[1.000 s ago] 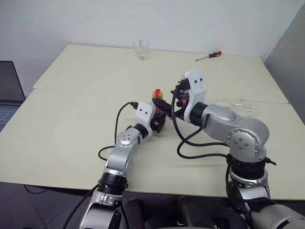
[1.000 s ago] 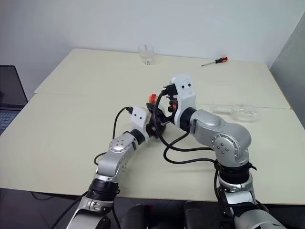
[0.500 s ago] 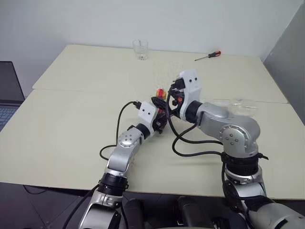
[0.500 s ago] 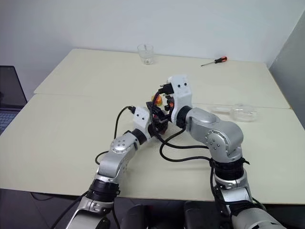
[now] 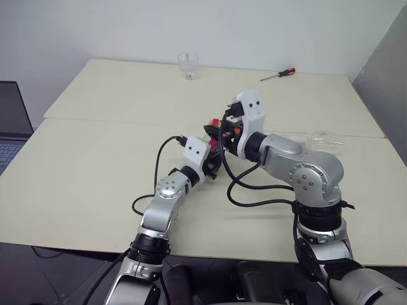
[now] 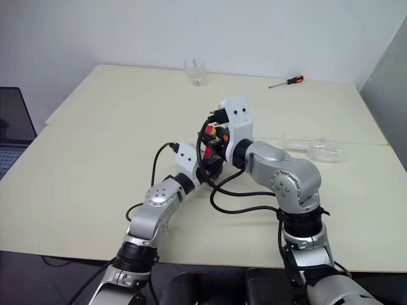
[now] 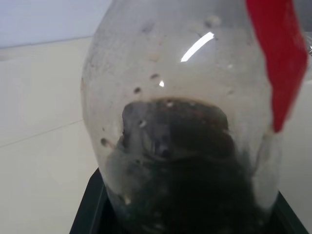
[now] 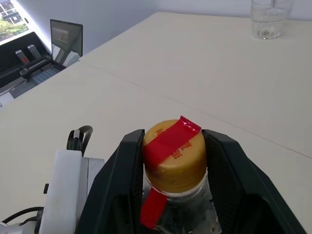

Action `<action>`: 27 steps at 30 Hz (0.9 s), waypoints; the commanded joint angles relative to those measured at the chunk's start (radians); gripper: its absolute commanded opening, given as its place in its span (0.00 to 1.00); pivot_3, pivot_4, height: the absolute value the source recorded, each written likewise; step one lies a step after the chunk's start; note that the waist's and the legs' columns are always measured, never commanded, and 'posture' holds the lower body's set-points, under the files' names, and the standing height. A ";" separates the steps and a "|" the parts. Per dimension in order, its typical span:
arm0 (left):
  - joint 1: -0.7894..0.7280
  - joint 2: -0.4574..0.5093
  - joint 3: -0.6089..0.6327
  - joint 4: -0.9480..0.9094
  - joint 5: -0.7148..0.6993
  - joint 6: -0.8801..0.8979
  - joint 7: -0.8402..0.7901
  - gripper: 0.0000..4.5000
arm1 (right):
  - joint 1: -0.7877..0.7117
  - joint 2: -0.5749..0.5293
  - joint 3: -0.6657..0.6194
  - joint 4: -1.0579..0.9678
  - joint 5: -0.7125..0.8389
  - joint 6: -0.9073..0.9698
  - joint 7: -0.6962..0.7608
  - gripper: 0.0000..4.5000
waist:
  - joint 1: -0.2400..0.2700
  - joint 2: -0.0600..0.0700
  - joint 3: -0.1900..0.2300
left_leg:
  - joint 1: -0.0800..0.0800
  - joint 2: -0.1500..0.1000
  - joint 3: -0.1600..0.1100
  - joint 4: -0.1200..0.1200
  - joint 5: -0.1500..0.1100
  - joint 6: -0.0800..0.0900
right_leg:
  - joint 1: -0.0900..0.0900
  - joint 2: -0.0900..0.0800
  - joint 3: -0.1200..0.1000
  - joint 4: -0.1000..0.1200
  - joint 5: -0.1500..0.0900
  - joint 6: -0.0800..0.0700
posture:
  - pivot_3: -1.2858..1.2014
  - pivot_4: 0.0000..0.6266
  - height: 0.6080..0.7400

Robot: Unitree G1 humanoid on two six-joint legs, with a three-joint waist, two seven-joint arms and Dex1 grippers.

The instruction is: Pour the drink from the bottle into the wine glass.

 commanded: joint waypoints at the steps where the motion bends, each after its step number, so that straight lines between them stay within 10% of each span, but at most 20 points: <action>1: -0.009 -0.009 0.000 -0.050 -0.009 -0.013 0.002 0.35 | -0.036 -0.004 -0.006 -0.041 0.009 -0.011 0.034 0.32 | 0.000 0.000 0.000 | 0.000 0.000 0.000 0.000 0.000 0.000 | 0.000 0.000 0.000 0.000 0.000 0.000 | 0.52 0.24 1.00; 20: 0.021 -0.004 0.005 -0.106 -0.020 0.019 -0.014 0.23 | -0.173 -0.261 0.183 0.346 -0.091 -0.523 0.874 0.32 | 0.001 0.001 0.001 | 0.000 0.000 0.000 -0.001 0.000 0.000 | 0.000 0.001 0.000 -0.001 0.000 0.000 | 0.52 0.24 1.00; 27: 0.040 -0.006 0.019 -0.127 -0.013 0.035 0.015 0.22 | -0.156 -0.249 0.147 0.436 -0.133 -0.613 0.936 0.32 | 0.002 0.001 0.001 | 0.000 0.000 0.000 -0.001 0.000 0.000 | 0.000 0.000 0.000 -0.001 0.000 0.000 | 0.52 0.24 1.00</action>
